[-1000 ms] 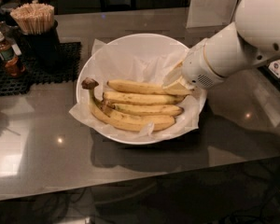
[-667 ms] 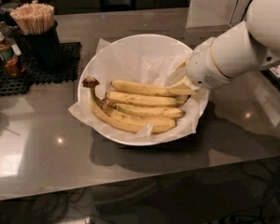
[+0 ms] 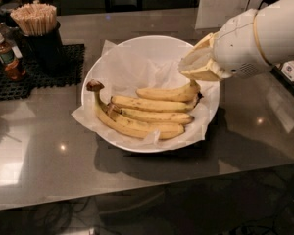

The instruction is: Pick banana from white bowl

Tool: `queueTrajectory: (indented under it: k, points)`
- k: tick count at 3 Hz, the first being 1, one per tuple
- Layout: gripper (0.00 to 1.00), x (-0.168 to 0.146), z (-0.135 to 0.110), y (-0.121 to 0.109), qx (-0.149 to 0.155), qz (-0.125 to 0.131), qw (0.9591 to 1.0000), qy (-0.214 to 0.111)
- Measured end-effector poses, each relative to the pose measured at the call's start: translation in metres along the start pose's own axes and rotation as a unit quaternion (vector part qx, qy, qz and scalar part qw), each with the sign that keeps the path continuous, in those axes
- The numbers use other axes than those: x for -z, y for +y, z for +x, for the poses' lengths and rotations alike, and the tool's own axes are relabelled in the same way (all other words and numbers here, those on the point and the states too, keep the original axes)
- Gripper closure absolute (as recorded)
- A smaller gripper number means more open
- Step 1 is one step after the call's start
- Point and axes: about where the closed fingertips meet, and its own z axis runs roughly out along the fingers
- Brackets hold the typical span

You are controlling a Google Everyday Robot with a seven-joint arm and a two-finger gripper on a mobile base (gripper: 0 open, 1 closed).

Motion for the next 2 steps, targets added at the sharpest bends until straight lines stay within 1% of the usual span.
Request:
queueTrajectory:
  k: [1, 2]
  points:
    - [1.0, 0.027, -0.02, 0.002, 0.038, 0.017, 0.9988, -0.027]
    - [1.0, 0.05, -0.039, 0.008, 0.077, 0.022, 0.9956, -0.05]
